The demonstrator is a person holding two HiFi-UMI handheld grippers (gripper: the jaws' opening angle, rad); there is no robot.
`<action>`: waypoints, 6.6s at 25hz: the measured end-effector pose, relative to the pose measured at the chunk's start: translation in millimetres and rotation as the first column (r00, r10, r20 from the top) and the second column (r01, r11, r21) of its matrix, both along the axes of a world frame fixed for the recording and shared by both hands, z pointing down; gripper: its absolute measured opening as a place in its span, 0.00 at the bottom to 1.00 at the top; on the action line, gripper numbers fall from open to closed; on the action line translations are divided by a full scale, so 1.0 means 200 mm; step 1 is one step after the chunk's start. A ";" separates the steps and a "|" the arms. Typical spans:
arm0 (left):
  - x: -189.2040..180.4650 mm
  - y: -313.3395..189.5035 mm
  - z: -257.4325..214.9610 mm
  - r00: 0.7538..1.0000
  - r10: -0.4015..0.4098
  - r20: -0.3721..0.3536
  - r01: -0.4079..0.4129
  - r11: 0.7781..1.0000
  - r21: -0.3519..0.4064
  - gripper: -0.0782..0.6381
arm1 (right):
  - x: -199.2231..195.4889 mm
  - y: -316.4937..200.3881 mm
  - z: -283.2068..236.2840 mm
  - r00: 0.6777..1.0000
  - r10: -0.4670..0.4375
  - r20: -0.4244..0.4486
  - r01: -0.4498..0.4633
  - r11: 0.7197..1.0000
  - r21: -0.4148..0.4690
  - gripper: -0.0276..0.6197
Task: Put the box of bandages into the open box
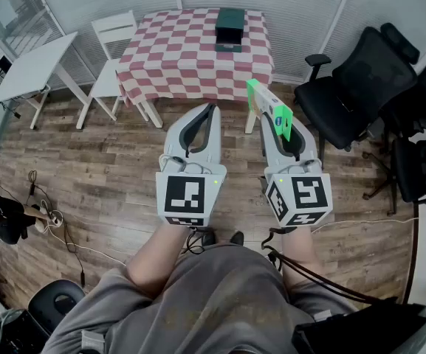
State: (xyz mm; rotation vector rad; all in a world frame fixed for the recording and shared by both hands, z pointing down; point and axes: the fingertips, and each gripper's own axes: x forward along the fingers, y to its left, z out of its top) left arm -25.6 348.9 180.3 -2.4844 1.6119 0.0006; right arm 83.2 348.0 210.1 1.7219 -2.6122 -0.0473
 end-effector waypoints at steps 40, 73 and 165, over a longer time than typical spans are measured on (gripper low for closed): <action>-0.01 -0.86 0.18 1.000 0.020 0.014 -0.020 0.998 -0.054 0.11 | 0.01 -0.82 0.19 0.999 0.026 0.037 -0.024 0.998 -0.052 0.22; -0.03 -2.21 0.33 0.999 0.044 0.028 -0.040 0.992 -0.116 0.11 | 0.03 -2.15 0.32 0.998 0.047 0.035 -0.043 0.994 -0.103 0.22; -0.15 -3.34 1.03 0.999 0.017 -0.042 -0.034 0.896 -0.443 0.11 | -0.16 -3.01 1.32 0.836 -0.377 -0.399 0.197 0.884 -0.423 0.33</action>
